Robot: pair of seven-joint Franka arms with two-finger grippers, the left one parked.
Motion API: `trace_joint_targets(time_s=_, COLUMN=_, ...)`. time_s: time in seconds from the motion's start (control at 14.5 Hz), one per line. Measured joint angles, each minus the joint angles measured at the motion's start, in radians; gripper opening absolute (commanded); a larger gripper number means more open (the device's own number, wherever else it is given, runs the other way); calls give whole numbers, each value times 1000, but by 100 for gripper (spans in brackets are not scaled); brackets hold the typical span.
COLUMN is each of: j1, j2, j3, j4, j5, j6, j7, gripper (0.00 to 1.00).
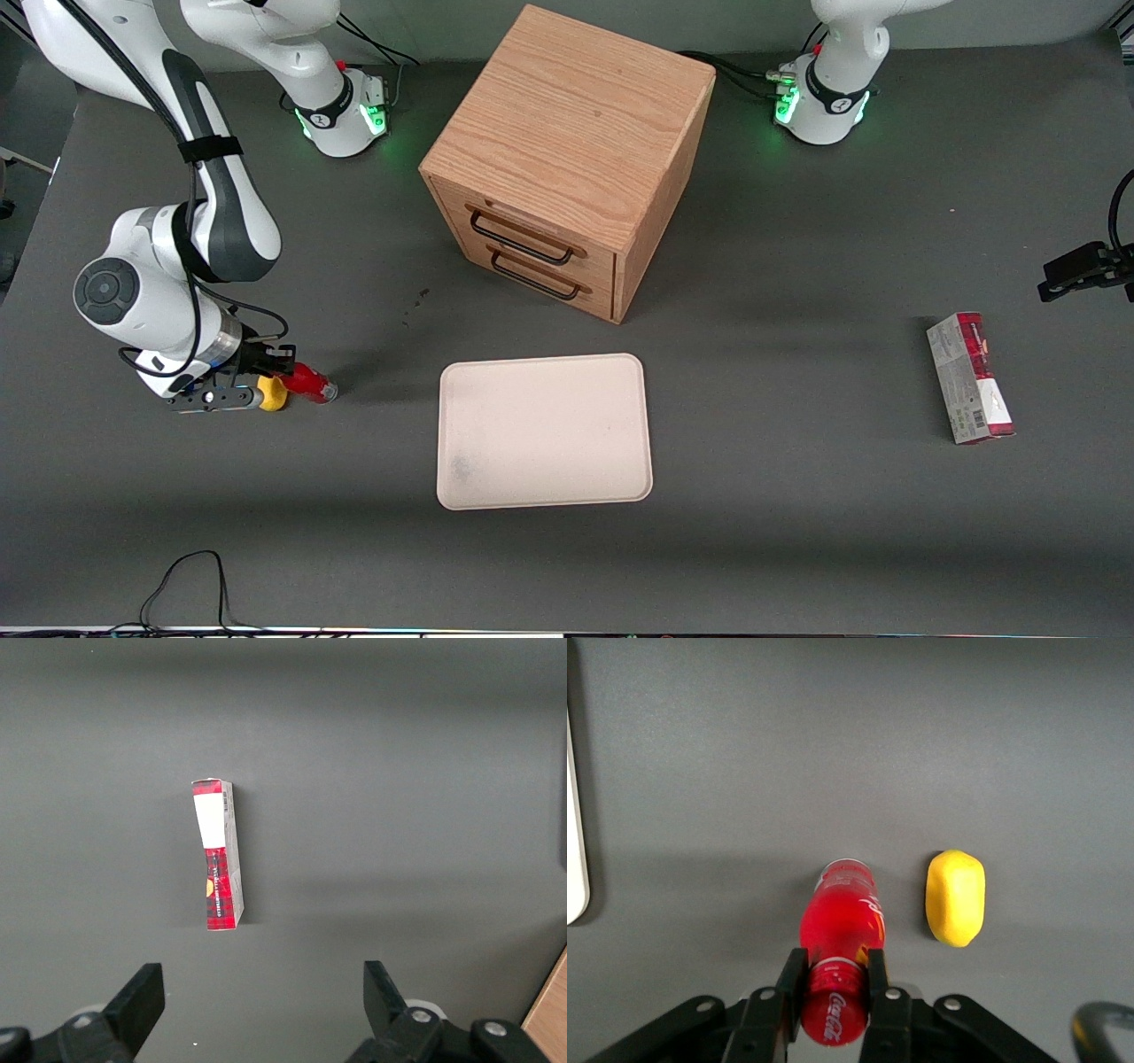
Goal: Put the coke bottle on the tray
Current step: 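Close the right gripper around the bottle's neck, then lift the bottle off the table with the right gripper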
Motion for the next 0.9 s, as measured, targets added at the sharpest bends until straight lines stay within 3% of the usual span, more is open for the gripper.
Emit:
trace_joint_targets(time_s=0.48, j1=0, j2=-6, j3=0, j4=20, j5=0, j6=-37, j7=0, gripper=0)
trace_joint_targets(time_s=0.9, j1=-6, j2=-66, j3=-5, j4=346, j5=1, j6=-539, j7=0, gripper=0)
